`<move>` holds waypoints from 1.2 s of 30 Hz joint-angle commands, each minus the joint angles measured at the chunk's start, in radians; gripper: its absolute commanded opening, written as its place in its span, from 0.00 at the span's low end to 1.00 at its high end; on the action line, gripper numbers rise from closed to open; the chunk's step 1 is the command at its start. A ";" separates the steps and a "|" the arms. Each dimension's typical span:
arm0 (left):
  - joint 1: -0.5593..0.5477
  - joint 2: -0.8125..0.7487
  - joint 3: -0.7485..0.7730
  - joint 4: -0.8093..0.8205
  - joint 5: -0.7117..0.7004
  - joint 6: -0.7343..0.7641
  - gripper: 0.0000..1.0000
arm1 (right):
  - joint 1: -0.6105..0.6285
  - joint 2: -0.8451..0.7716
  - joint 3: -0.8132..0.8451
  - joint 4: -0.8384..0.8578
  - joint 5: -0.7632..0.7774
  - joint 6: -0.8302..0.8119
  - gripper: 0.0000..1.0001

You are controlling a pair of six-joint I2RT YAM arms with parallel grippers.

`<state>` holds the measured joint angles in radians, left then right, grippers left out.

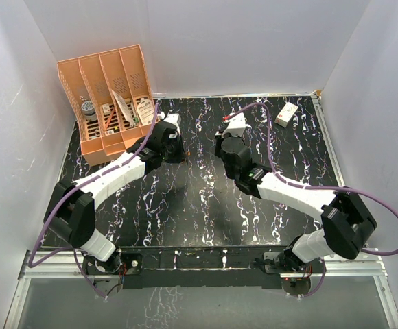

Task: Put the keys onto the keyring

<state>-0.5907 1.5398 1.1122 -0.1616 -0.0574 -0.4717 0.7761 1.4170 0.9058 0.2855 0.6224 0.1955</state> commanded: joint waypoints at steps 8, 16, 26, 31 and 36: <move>0.005 0.092 -0.006 0.069 0.046 -0.011 0.00 | -0.011 -0.029 0.004 0.001 0.000 0.020 0.00; 0.005 0.151 -0.014 0.108 0.055 -0.022 0.00 | -0.014 -0.031 0.001 0.001 -0.008 0.022 0.00; 0.005 0.179 -0.006 0.102 0.083 -0.028 0.00 | -0.019 -0.038 -0.005 0.002 -0.013 0.024 0.00; 0.006 0.170 -0.013 0.092 0.080 -0.031 0.03 | -0.020 -0.037 -0.012 0.004 -0.016 0.029 0.00; 0.006 0.156 -0.014 0.075 0.074 -0.028 0.16 | -0.020 -0.037 -0.015 0.005 -0.018 0.031 0.00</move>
<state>-0.5907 1.7321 1.0973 -0.0624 0.0093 -0.4976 0.7624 1.4128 0.8940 0.2577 0.6029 0.2146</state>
